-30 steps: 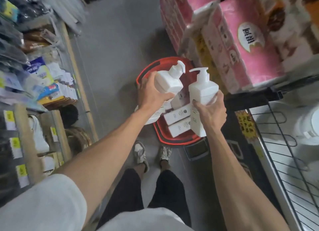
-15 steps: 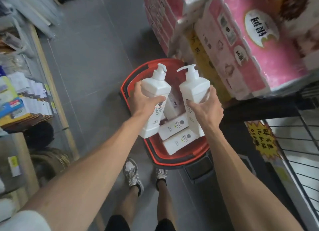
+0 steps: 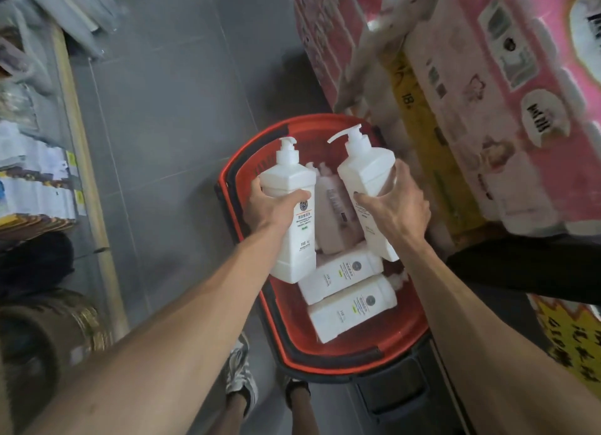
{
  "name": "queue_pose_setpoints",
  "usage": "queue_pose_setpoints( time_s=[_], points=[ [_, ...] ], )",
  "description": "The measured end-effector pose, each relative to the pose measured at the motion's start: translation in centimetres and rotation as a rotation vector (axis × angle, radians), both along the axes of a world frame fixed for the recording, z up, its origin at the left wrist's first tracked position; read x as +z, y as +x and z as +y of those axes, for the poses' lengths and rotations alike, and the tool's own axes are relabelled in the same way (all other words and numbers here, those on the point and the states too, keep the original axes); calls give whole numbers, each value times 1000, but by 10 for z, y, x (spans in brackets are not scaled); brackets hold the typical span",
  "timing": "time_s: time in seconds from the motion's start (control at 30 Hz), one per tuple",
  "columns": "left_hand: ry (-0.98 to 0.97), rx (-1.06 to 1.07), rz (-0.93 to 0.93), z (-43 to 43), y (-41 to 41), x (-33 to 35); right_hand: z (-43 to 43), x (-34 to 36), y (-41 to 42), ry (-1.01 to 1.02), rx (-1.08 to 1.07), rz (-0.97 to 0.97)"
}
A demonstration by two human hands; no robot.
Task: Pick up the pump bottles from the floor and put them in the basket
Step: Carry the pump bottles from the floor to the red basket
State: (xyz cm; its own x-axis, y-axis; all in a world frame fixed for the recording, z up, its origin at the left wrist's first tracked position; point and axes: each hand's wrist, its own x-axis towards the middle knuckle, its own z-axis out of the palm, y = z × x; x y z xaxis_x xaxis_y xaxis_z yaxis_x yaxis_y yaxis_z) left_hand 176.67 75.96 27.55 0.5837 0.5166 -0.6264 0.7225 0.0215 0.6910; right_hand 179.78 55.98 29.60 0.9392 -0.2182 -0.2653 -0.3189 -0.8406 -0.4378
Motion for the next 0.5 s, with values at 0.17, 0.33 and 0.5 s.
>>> queue_pose_setpoints(
  time_s=[0.17, 0.33, 0.5],
  points=[
    [92, -40, -27, -5, 21, -34, 13, -28, 28, -8, 56, -12],
    [131, 7, -7, -1, 44, -56, 29, -56, 54, -21, 88, -21],
    [78, 104, 63, 4, 64, -76, 37, -80, 62, 9, 70, 25]
  ],
)
